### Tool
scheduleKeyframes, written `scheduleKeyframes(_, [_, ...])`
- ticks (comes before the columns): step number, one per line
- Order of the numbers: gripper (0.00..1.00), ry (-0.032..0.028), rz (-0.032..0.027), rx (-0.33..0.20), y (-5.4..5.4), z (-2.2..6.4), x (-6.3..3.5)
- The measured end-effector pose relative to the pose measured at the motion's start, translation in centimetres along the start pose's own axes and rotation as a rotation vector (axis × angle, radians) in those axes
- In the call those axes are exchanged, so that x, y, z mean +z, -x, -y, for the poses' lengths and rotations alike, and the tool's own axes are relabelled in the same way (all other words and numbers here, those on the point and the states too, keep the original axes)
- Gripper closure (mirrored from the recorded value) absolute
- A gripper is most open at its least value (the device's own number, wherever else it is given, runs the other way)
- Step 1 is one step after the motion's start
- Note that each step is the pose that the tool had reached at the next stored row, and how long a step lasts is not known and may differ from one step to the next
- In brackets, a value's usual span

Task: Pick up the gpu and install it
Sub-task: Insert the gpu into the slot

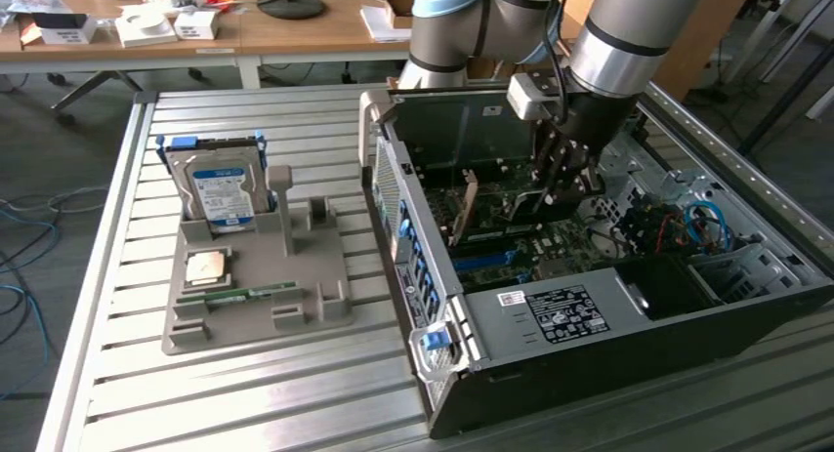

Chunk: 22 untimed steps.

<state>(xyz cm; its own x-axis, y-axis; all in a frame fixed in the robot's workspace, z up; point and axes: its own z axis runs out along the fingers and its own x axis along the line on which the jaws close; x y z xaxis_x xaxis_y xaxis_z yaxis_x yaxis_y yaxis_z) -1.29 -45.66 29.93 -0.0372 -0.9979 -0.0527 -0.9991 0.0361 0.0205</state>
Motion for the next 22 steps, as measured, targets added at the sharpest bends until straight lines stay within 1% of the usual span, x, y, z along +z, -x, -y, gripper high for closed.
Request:
scheduleKeyframes(4, [0.74,-0.0001,0.0000,0.000,0.00,-0.05,0.00])
scheduleKeyframes(14, [0.74,-0.0008,0.0001,0.000,-0.03,-0.86,0.02])
scheduleKeyframes(22, [0.74,-0.0008,0.0000,0.000,-0.13,-0.89,0.01])
